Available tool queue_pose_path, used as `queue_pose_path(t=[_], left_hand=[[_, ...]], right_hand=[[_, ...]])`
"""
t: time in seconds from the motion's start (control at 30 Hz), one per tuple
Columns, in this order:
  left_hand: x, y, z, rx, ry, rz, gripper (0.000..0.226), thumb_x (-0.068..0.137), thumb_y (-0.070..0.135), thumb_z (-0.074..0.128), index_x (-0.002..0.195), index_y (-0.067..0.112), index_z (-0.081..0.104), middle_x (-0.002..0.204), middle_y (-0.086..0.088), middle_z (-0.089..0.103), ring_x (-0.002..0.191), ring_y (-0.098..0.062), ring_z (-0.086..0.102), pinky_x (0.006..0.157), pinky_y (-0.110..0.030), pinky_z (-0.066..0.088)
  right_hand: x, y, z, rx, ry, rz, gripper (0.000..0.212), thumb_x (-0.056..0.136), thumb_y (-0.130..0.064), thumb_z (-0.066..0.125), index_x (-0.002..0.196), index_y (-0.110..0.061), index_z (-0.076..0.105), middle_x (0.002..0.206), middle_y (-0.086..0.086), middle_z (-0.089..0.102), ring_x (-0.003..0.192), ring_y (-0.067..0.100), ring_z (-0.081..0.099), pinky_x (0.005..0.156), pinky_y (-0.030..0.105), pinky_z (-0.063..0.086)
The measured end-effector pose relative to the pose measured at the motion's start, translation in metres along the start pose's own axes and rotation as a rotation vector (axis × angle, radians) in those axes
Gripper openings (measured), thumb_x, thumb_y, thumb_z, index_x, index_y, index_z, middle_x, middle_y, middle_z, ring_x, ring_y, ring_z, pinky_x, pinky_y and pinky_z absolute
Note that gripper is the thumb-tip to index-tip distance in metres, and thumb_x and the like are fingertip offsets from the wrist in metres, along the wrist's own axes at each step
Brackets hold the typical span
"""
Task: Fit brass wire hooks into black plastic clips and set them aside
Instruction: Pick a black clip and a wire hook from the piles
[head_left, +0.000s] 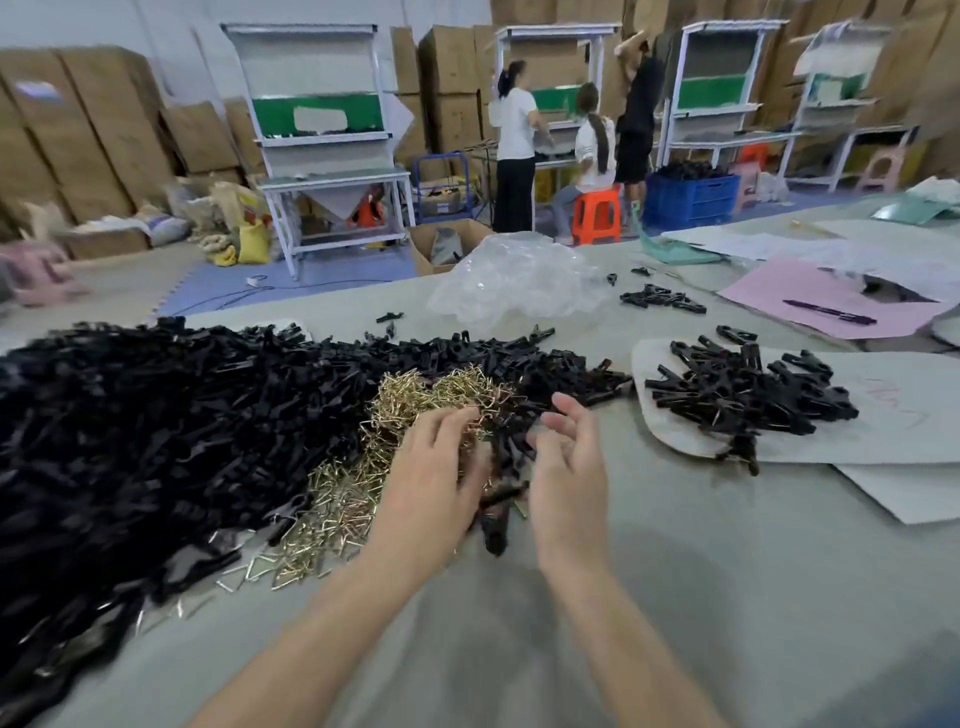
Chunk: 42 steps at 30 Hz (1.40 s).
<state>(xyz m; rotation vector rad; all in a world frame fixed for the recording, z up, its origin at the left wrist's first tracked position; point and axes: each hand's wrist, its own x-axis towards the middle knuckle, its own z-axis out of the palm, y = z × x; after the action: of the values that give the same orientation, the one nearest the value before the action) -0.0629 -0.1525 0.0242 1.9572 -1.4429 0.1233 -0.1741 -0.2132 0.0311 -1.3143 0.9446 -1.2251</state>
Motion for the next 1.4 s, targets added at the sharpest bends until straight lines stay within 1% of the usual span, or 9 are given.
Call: queue_pose_path(t=[0.07, 0.23, 0.4, 0.57, 0.67, 0.9, 1.0, 1.2, 1.4], left_hand=[[-0.028, -0.04, -0.028, 0.093, 0.084, -0.096, 0.04, 0.1, 0.029, 0.054, 0.138, 0.016, 0.053, 0.133, 0.0, 0.051, 0.124, -0.017, 0.048, 0.108, -0.035, 0.04], [-0.088, -0.112, -0.075, 0.374, 0.238, -0.311, 0.038, 0.086, 0.008, 0.072, 0.123, 0.006, 0.064, 0.119, -0.012, 0.063, 0.107, -0.036, 0.061, 0.094, -0.049, 0.049], [-0.097, -0.132, -0.082, 0.474, 0.232, -0.385, 0.041, 0.088, 0.021, 0.071, 0.127, 0.011, 0.064, 0.125, -0.011, 0.063, 0.113, -0.036, 0.058, 0.089, -0.049, 0.049], [-0.081, -0.141, -0.082, 0.558, 0.184, -0.388, 0.045, 0.094, 0.028, 0.064, 0.136, 0.015, 0.059, 0.129, -0.008, 0.062, 0.114, -0.034, 0.056, 0.086, -0.047, 0.049], [-0.077, -0.148, -0.084, 0.584, 0.188, -0.364, 0.04, 0.092, 0.024, 0.066, 0.132, 0.018, 0.061, 0.125, -0.006, 0.063, 0.108, -0.034, 0.056, 0.083, -0.046, 0.048], [-0.078, -0.155, -0.082, 0.6, 0.231, -0.309, 0.023, 0.089, 0.016, 0.07, 0.112, 0.019, 0.07, 0.109, -0.004, 0.064, 0.095, -0.031, 0.059, 0.073, -0.044, 0.05], [-0.079, -0.159, -0.082, 0.632, 0.229, -0.301, 0.026, 0.089, 0.015, 0.069, 0.115, 0.02, 0.071, 0.109, -0.006, 0.064, 0.095, -0.032, 0.059, 0.073, -0.045, 0.049], [-0.079, -0.162, -0.079, 0.715, 0.154, -0.303, 0.047, 0.084, 0.017, 0.069, 0.13, 0.018, 0.063, 0.134, -0.018, 0.06, 0.107, -0.037, 0.063, 0.084, -0.048, 0.048], [-0.08, -0.162, -0.083, 0.669, 0.192, -0.228, 0.032, 0.087, 0.017, 0.063, 0.119, 0.015, 0.069, 0.118, -0.005, 0.065, 0.094, -0.029, 0.066, 0.079, -0.044, 0.047]], right_hand=[[-0.021, 0.005, 0.028, -0.082, -0.132, -0.096, 0.036, 0.101, -0.013, 0.045, 0.129, -0.035, 0.053, 0.12, -0.016, 0.056, 0.099, 0.002, 0.059, 0.087, 0.026, 0.049], [-0.064, 0.019, 0.091, -0.325, -0.438, -0.305, 0.039, 0.102, -0.015, 0.046, 0.136, -0.033, 0.048, 0.126, -0.019, 0.049, 0.114, -0.007, 0.048, 0.093, 0.005, 0.035], [-0.083, 0.041, 0.124, -0.56, -0.526, -0.447, 0.039, 0.1, -0.015, 0.048, 0.138, -0.025, 0.05, 0.131, -0.007, 0.053, 0.116, 0.01, 0.053, 0.1, 0.028, 0.044], [-0.074, 0.051, 0.139, -0.809, -0.556, -0.526, 0.04, 0.102, -0.023, 0.044, 0.142, -0.028, 0.048, 0.134, -0.006, 0.053, 0.12, 0.014, 0.049, 0.102, 0.029, 0.036], [-0.072, 0.052, 0.145, -0.893, -0.548, -0.555, 0.039, 0.104, -0.027, 0.04, 0.142, -0.03, 0.047, 0.134, -0.008, 0.055, 0.119, 0.015, 0.049, 0.103, 0.03, 0.035], [-0.072, 0.053, 0.143, -0.871, -0.581, -0.574, 0.037, 0.103, -0.026, 0.043, 0.138, -0.03, 0.053, 0.128, -0.011, 0.058, 0.118, 0.012, 0.048, 0.103, 0.03, 0.036], [-0.072, 0.052, 0.143, -0.804, -0.571, -0.553, 0.035, 0.102, -0.022, 0.045, 0.134, -0.028, 0.058, 0.124, -0.01, 0.06, 0.117, 0.012, 0.048, 0.103, 0.03, 0.036], [-0.071, 0.051, 0.143, -0.712, -0.56, -0.528, 0.034, 0.1, -0.016, 0.048, 0.129, -0.024, 0.063, 0.122, -0.009, 0.063, 0.115, 0.014, 0.051, 0.104, 0.032, 0.039], [-0.071, 0.05, 0.142, -0.67, -0.563, -0.519, 0.035, 0.1, -0.014, 0.047, 0.13, -0.024, 0.062, 0.123, -0.009, 0.062, 0.114, 0.011, 0.049, 0.103, 0.028, 0.039]])
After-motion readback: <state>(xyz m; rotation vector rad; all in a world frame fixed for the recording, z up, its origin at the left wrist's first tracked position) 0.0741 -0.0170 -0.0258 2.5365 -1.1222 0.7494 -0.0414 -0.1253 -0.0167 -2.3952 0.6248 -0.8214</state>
